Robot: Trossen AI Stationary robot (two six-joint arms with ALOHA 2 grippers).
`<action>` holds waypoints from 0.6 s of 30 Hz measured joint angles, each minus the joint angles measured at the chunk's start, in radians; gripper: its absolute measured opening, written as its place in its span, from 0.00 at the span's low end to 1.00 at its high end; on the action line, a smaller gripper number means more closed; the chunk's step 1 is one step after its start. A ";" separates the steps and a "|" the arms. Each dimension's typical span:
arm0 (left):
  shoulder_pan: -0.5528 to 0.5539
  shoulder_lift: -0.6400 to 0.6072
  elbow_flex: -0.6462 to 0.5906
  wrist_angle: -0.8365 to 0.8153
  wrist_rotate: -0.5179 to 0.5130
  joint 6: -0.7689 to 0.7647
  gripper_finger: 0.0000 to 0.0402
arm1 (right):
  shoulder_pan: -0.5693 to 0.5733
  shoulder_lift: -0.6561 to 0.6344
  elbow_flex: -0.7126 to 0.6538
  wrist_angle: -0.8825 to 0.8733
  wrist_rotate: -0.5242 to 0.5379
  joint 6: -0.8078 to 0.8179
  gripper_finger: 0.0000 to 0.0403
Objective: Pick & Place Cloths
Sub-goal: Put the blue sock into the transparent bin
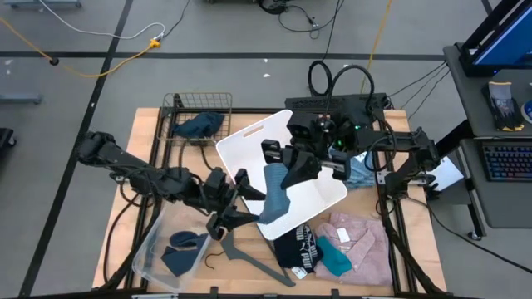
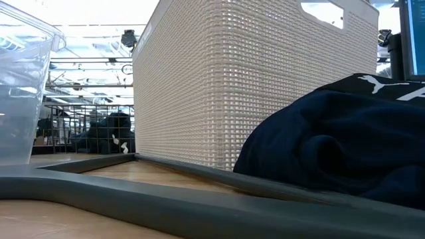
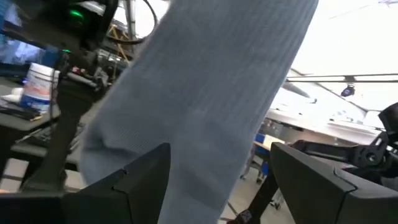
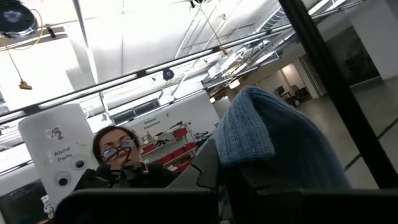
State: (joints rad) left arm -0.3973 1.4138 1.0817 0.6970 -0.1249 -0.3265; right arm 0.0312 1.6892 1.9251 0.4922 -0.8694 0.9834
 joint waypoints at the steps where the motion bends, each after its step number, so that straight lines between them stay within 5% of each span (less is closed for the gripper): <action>1: 0.003 0.012 0.011 0.001 0.004 0.000 0.70 | -0.003 0.000 0.000 -0.002 0.000 0.000 0.00; 18: 0.039 0.095 0.071 -0.019 0.013 -0.015 0.70 | -0.038 0.001 0.000 -0.031 0.008 -0.063 0.00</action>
State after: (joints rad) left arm -0.3584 1.5086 1.1526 0.6780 -0.1120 -0.3414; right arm -0.0073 1.6897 1.9251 0.4613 -0.8612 0.9200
